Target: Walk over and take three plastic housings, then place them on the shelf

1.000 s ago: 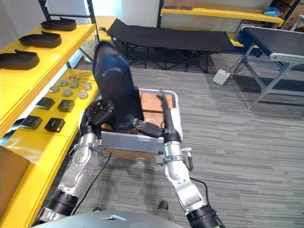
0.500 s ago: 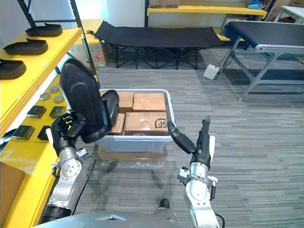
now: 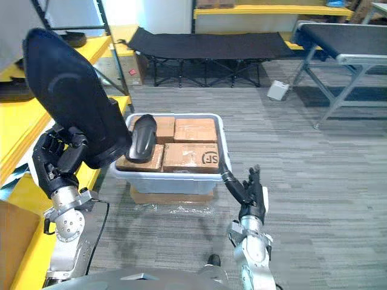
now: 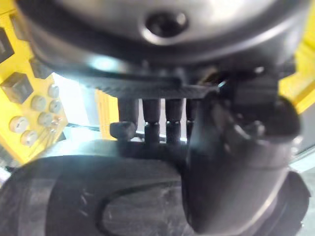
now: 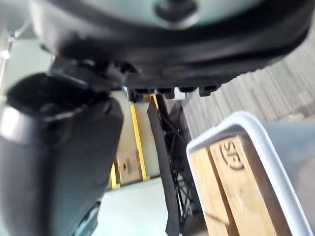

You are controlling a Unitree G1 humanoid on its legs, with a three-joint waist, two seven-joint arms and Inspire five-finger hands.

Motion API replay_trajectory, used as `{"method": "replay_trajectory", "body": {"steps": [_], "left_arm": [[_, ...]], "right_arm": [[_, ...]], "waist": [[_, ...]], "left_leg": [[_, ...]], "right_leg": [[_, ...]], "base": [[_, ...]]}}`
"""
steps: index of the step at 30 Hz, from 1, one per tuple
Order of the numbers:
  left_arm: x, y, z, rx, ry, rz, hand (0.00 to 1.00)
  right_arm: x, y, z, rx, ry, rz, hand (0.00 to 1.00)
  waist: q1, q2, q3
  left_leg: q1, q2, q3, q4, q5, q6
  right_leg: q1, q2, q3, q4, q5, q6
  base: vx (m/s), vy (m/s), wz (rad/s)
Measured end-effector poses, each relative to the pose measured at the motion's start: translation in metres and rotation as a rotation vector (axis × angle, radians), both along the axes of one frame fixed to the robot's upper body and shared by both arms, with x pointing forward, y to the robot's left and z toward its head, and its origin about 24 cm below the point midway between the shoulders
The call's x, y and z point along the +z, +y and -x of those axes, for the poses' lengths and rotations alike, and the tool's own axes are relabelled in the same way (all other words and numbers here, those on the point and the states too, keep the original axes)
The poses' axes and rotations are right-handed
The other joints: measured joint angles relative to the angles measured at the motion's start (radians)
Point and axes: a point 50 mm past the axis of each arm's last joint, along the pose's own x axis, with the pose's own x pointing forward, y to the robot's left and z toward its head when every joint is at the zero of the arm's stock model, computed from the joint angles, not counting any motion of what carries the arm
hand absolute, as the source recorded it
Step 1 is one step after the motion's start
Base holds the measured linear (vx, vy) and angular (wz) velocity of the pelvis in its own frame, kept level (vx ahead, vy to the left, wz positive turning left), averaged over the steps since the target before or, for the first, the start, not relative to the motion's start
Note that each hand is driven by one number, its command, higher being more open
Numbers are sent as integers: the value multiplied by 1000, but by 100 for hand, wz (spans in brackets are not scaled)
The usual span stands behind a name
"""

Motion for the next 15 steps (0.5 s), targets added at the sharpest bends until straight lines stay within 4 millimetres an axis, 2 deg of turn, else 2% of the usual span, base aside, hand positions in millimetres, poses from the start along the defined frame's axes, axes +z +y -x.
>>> {"method": "replay_trajectory", "body": {"steps": [2, 5, 6, 7, 8, 9, 10, 11, 13, 15], "left_arm": [[4, 9, 11, 43, -14, 3, 0], [4, 20, 23, 69, -47, 84, 0], [2, 24, 28, 73, -54, 102, 0], [1, 26, 29, 47, -59, 111, 0], [0, 26, 30, 35, -65, 113, 0], [-1, 27, 34, 23, -77, 127, 0], [-1, 27, 36, 23, -78, 128, 0], [-3, 31, 42, 30, -89, 141, 0], [-2, 35, 48, 47, -103, 147, 0], [0, 35, 50, 19, -117, 152, 0]], "right_arm": [[1, 16, -13, 106, -15, 22, 100], [3, 29, -24, 200, -29, 53, 100], [5, 33, -27, 218, -42, 84, 100], [6, 31, -28, 215, -46, 123, 100], [7, 29, -28, 213, -46, 139, 100], [9, 26, -30, 217, -53, 160, 100], [10, 25, -31, 218, -56, 164, 100], [11, 26, -33, 221, -65, 165, 100], [15, 30, -37, 225, -91, 151, 100], [17, 34, -39, 222, -106, 132, 100]], "waist": [[37, 8, 0], [77, 11, 1], [76, 10, 3], [69, 9, 9], [76, 11, 14], [82, 14, 22], [82, 15, 23], [91, 16, 23], [110, 6, 30], [112, -3, 39]], "left_leg": [[-34, 0, -72, 7, 7, 6], [-81, 0, -125, 21, 19, 23], [-110, 7, -94, 22, 21, 71], [-129, 37, 15, 42, 35, 100], [-137, 49, 54, 53, 42, 109], [-143, 65, 125, 75, 52, 102], [-144, 67, 147, 78, 64, 96], [-144, 57, 152, 78, 85, 89], [-143, 34, 150, 76, 88, 90], [-141, 23, 153, 73, 89, 92]], "right_leg": [[22, 0, -67, 0, -8, 1], [57, -2, -165, 1, -21, 4], [89, -6, -247, 1, -31, 10], [135, -12, -358, 13, -48, 21], [148, -17, -393, 29, -60, 28], [172, -36, -453, 66, -93, 44], [180, -47, -474, 86, -109, 53], [191, -69, -492, 121, -131, 61], [190, -97, -493, 141, -139, 69], [189, -108, -492, 144, -138, 71]], "base": [[8, -13, 86], [-2, -19, 109], [25, 8, 224], [46, 35, 238], [53, 106, 230], [31, 122, 136], [52, 173, 132], [71, 171, 68], [76, 157, 26], [49, 89, 0]]}}
